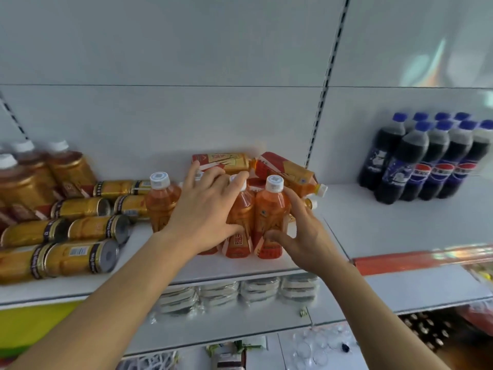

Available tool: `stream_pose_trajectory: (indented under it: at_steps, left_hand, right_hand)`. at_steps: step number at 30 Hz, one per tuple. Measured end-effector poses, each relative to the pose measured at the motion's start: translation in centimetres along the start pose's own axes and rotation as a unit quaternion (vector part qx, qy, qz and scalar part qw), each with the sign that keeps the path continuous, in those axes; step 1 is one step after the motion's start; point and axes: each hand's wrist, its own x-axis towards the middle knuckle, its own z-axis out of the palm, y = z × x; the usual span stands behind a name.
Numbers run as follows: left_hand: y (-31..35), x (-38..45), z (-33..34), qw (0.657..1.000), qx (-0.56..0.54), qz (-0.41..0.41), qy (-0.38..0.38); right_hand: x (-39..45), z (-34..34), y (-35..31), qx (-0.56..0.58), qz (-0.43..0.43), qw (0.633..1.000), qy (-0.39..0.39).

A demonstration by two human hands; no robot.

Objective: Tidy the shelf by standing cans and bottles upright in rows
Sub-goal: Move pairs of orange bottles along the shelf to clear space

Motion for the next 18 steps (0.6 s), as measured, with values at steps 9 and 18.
stream_pose_trajectory:
  at_steps: [9,18]
  left_hand:
    - [0.3,0.1,0.1,0.999,0.032,-0.024,-0.018]
    - [0.6,-1.5,-1.7,0.997,0.036,-0.069,0.003]
  right_hand:
    - [1.0,-0.7,0.6,-0.08,-0.034,0.996,-0.016]
    - [-0.4,-0.6,-1.6,-0.147,-0.071,0.979,0.125]
